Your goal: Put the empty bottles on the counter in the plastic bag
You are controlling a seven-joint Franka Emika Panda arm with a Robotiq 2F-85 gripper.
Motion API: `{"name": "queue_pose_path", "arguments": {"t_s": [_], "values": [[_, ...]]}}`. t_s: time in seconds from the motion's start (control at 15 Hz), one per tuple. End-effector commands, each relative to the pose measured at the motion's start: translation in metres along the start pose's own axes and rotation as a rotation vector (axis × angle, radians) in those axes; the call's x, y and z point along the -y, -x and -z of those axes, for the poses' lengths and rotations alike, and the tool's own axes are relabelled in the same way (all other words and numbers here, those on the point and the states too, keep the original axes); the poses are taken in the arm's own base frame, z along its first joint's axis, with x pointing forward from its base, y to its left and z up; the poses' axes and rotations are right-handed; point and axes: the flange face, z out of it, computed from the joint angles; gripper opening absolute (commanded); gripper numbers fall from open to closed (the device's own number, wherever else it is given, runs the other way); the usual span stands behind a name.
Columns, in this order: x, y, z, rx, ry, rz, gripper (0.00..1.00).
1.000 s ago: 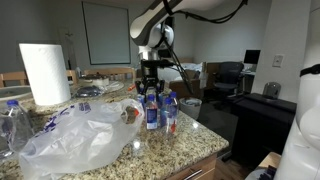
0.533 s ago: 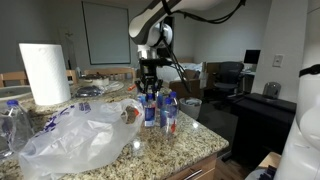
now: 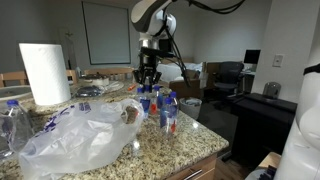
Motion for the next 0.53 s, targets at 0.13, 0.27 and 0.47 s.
{"name": "queue_pose_path", "arguments": {"t_s": [0.13,0.27,0.47], "values": [[0.001,0.000,0.003,-0.039,-0.252,0.160,0.13],[0.012,-0.014,-0.024,-0.030,-0.350,0.208,0.13],[0.033,-0.032,-0.072,0.006,-0.496,0.287,0.13]]}}
